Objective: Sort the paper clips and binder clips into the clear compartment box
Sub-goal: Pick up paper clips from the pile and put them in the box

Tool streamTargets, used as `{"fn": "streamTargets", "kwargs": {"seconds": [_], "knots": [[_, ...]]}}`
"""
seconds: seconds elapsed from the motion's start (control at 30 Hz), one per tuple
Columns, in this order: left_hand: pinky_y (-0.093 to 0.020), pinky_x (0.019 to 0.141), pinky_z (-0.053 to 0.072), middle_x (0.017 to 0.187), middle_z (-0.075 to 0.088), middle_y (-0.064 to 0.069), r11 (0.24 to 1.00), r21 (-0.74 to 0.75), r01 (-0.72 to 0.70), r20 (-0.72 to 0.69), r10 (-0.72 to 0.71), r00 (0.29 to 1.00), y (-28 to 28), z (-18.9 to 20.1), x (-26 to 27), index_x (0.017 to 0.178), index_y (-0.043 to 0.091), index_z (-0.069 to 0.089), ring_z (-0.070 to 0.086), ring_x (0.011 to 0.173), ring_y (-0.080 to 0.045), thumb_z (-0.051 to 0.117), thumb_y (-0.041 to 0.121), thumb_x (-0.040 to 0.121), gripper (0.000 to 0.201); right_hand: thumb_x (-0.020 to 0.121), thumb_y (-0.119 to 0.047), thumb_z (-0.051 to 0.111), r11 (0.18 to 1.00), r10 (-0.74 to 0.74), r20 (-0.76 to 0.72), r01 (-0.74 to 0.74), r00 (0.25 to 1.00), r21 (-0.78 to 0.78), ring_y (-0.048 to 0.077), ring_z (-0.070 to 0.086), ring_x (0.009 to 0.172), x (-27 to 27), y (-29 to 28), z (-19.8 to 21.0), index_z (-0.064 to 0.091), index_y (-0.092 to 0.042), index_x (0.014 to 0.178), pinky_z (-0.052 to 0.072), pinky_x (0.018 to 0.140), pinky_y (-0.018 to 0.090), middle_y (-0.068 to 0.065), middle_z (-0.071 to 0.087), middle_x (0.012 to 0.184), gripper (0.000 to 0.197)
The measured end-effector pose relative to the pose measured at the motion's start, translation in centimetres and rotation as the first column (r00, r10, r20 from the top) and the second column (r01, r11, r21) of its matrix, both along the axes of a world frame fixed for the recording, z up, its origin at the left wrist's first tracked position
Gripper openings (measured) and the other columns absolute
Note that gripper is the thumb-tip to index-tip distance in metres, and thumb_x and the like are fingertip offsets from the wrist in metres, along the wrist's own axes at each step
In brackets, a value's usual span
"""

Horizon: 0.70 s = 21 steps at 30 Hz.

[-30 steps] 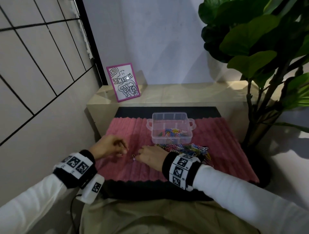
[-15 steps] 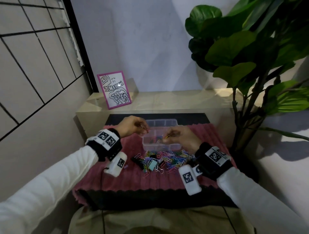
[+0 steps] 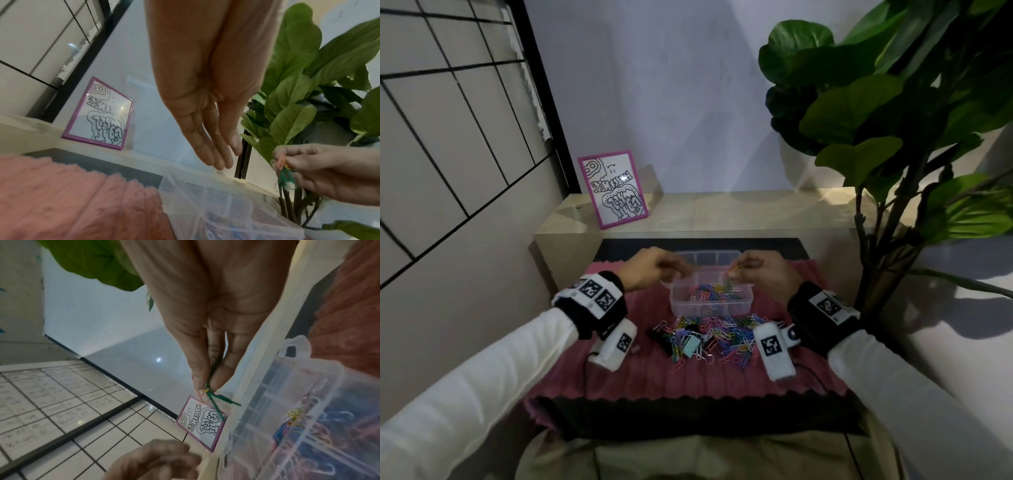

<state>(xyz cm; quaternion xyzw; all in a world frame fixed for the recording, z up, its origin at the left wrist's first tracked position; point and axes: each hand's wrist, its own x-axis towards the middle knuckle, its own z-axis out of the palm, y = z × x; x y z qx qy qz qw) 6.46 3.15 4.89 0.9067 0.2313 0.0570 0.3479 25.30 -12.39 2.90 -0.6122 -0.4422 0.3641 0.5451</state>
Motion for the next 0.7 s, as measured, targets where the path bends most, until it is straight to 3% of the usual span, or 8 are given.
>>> {"fn": "streamTargets", "kwargs": {"seconds": [0.13, 0.23, 0.33, 0.43, 0.5, 0.57, 0.6, 0.7], "knots": [[-0.003, 0.068, 0.047, 0.070, 0.069, 0.027, 0.999, -0.053, -0.007, -0.005, 0.006, 1.000, -0.7, 0.7, -4.4, 0.087, 0.028, 0.064, 0.063, 0.070, 0.010, 0.055, 0.001, 0.087, 0.028, 0.076, 0.005, 0.067, 0.998, 0.022, 0.129, -0.014, 0.991, -0.063, 0.016, 0.064, 0.071, -0.2, 2.4, 0.6, 0.063, -0.007, 0.074, 0.056, 0.073, 0.022, 0.009, 0.066, 0.075, 0.013], [-0.012, 0.070, 0.052, 0.068, 0.070, 0.022, 0.996, -0.085, -0.014, -0.066, 0.008, 0.998, -1.3, -0.4, -7.0, 0.085, 0.027, 0.064, 0.065, 0.069, 0.002, 0.056, 0.005, 0.088, 0.023, 0.076, 0.002, 0.069, 0.994, -0.010, 0.278, 0.039, 0.961, -0.098, 0.015, 0.064, 0.070, -0.6, 3.7, 0.3, 0.064, -0.008, 0.075, 0.054, 0.074, 0.024, 0.006, 0.066, 0.073, 0.012], [-0.020, 0.075, 0.055, 0.071, 0.070, 0.013, 0.998, -0.063, -0.016, -0.120, 0.009, 0.993, -2.3, -2.0, -8.2, 0.083, 0.027, 0.065, 0.068, 0.073, -0.006, 0.056, 0.004, 0.087, 0.025, 0.078, 0.001, 0.066, 0.974, 0.048, 0.506, 0.070, 0.861, -0.213, 0.017, 0.064, 0.080, -0.8, 4.5, -0.3, 0.067, -0.007, 0.085, 0.052, 0.081, 0.027, 0.009, 0.069, 0.086, 0.011], [-0.015, 0.071, 0.052, 0.070, 0.069, 0.012, 0.998, -0.064, 0.007, -0.165, -0.017, 0.986, -3.8, -3.6, -8.3, 0.082, 0.027, 0.065, 0.067, 0.073, -0.009, 0.056, 0.000, 0.086, 0.029, 0.083, 0.000, 0.060, 0.948, 0.180, 0.690, 0.062, 0.701, -0.311, 0.021, 0.064, 0.097, -1.6, 4.1, -0.6, 0.067, -0.005, 0.098, 0.049, 0.091, 0.028, 0.011, 0.069, 0.103, 0.017], [-0.005, 0.070, 0.044, 0.085, 0.071, 0.006, 0.999, 0.024, 0.028, -0.201, -0.022, 0.979, -4.2, -4.4, -7.7, 0.093, 0.022, 0.067, 0.067, 0.081, -0.013, 0.057, 0.007, 0.086, 0.020, 0.087, 0.001, 0.054, 0.967, 0.171, 0.761, 0.043, 0.626, -0.253, 0.021, 0.064, 0.094, -2.5, 3.5, -0.5, 0.066, -0.003, 0.102, 0.046, 0.083, 0.022, 0.012, 0.068, 0.105, 0.019], [0.001, 0.069, 0.037, 0.100, 0.070, 0.003, 0.988, 0.153, 0.020, -0.202, 0.011, 0.979, -4.1, -4.6, -6.8, 0.105, 0.017, 0.065, 0.065, 0.087, -0.012, 0.057, 0.013, 0.088, 0.020, 0.087, 0.000, 0.053, 0.986, 0.149, 0.789, -0.024, 0.597, -0.167, 0.014, 0.059, 0.084, -3.4, 2.9, -0.1, 0.065, -0.003, 0.099, 0.044, 0.076, 0.019, 0.012, 0.068, 0.102, 0.018], [0.001, 0.067, 0.036, 0.103, 0.069, 0.002, 0.980, 0.201, 0.007, -0.183, 0.031, 0.983, -4.0, -4.6, -6.3, 0.108, 0.014, 0.064, 0.063, 0.088, -0.010, 0.056, 0.013, 0.089, 0.021, 0.086, 0.000, 0.054, 0.988, 0.154, 0.789, -0.073, 0.595, -0.138, 0.011, 0.056, 0.081, -3.9, 2.8, 0.0, 0.066, -0.003, 0.097, 0.046, 0.074, 0.017, 0.012, 0.068, 0.101, 0.016], [-0.011, 0.073, 0.038, 0.107, 0.068, -0.003, 0.960, 0.280, -0.012, -0.145, 0.055, 0.988, -3.5, -4.7, -4.6, 0.108, 0.010, 0.063, 0.062, 0.093, -0.015, 0.059, 0.017, 0.087, 0.023, 0.084, -0.001, 0.058, 0.974, 0.213, 0.780, -0.190, 0.588, -0.123, 0.009, 0.056, 0.082, -5.5, 2.7, 0.1, 0.067, -0.004, 0.094, 0.034, 0.063, -0.002, 0.007, 0.069, 0.097, 0.014]]}}
